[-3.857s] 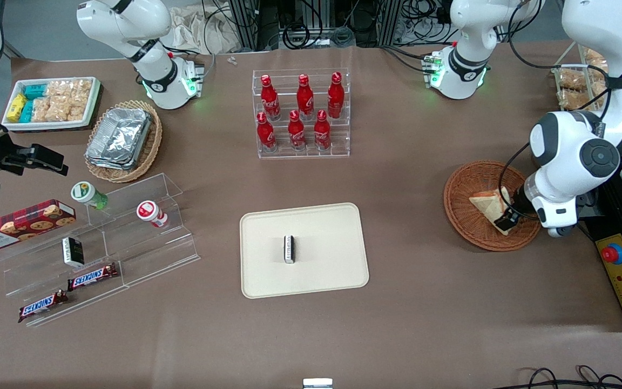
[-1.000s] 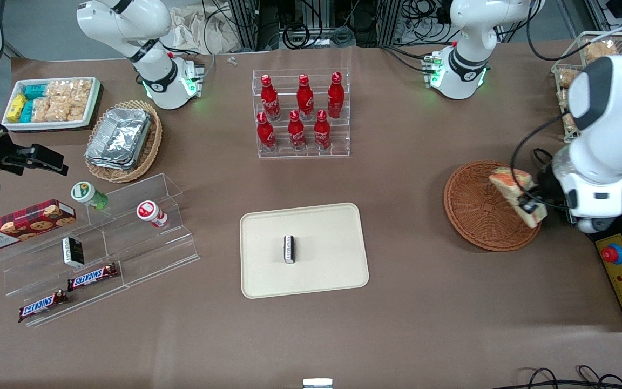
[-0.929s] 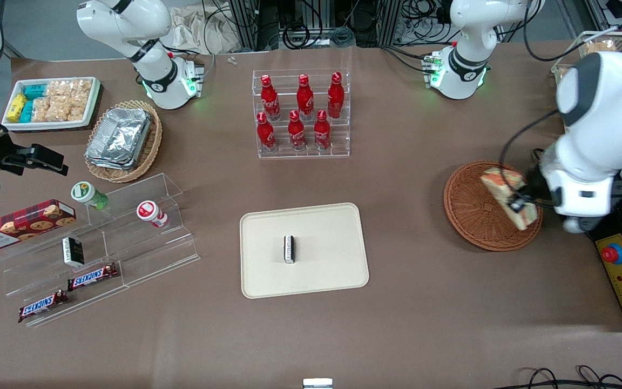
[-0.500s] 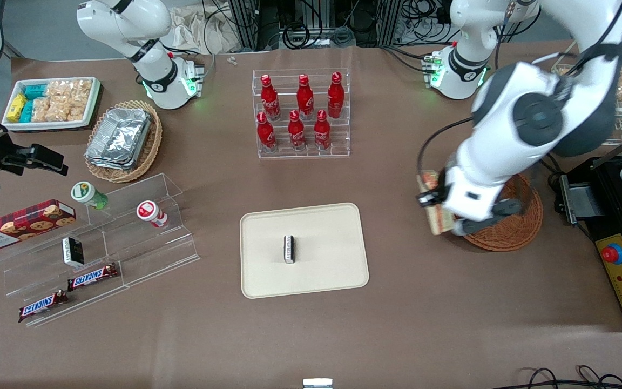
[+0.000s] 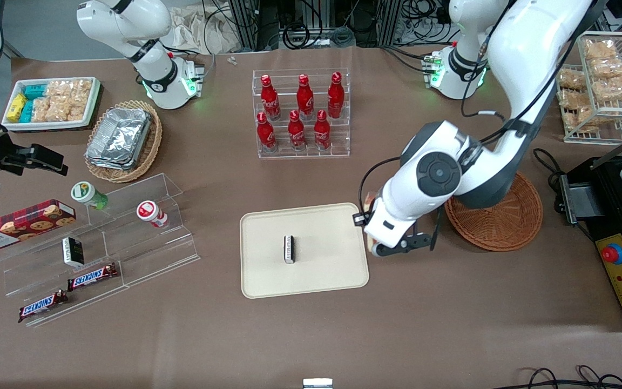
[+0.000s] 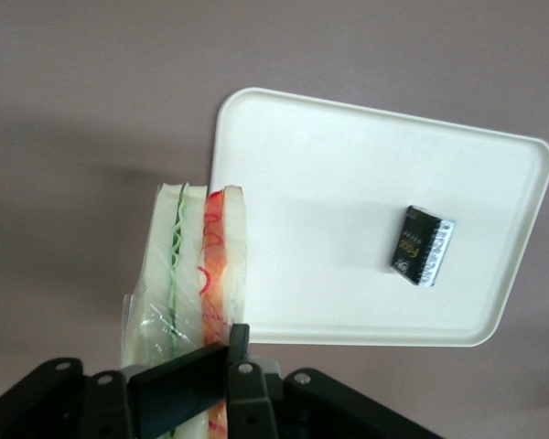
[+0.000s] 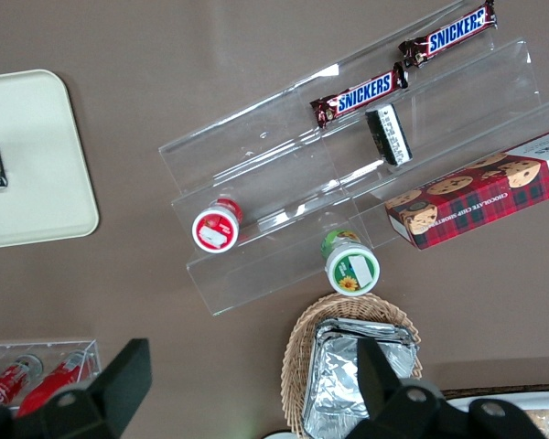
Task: Place sandwich from basket to tray
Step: 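Lift the sandwich and carry it toward the cream tray, then lower the sandwich onto the tray beside the black packet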
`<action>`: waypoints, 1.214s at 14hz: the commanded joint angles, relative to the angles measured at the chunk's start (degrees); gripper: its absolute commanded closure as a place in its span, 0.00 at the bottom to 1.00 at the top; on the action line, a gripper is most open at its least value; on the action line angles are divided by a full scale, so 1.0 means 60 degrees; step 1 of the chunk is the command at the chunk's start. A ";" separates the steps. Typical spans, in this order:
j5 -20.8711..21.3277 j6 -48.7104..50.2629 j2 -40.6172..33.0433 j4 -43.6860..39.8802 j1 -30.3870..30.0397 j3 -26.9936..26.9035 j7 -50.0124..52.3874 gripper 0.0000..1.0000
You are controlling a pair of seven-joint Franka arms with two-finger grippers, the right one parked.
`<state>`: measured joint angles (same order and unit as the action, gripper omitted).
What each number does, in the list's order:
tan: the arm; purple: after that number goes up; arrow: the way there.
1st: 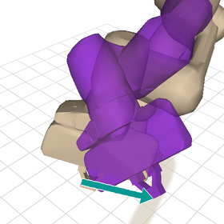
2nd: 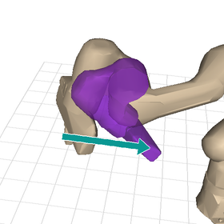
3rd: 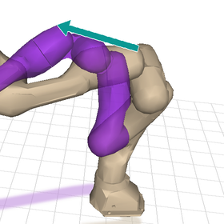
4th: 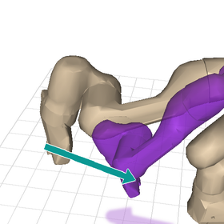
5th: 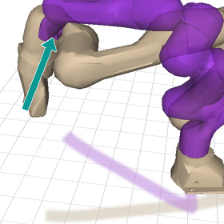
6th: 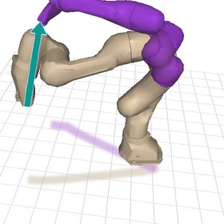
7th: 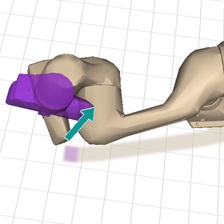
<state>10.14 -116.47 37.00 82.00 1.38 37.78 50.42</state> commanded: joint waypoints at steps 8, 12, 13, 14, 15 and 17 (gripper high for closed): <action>0.1225 -0.2222 0.1860 -0.0499 0.0999 -0.0538 0.1132 1.00; 0.1239 -0.2325 0.2066 -0.0499 0.1554 -0.1036 0.1336 1.00; 0.1225 -0.2427 0.2095 -0.0470 0.1687 -0.1285 0.1352 1.00; 0.1239 -0.2588 0.2125 -0.0440 0.1761 -0.1360 0.1352 1.00; 0.1239 -0.2662 0.2183 -0.0425 0.1761 -0.1361 0.1338 1.00; 0.1225 -0.2648 0.2213 -0.0425 0.1747 -0.1361 0.1323 0.79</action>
<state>16.29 -132.27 49.29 81.39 11.00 30.27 57.00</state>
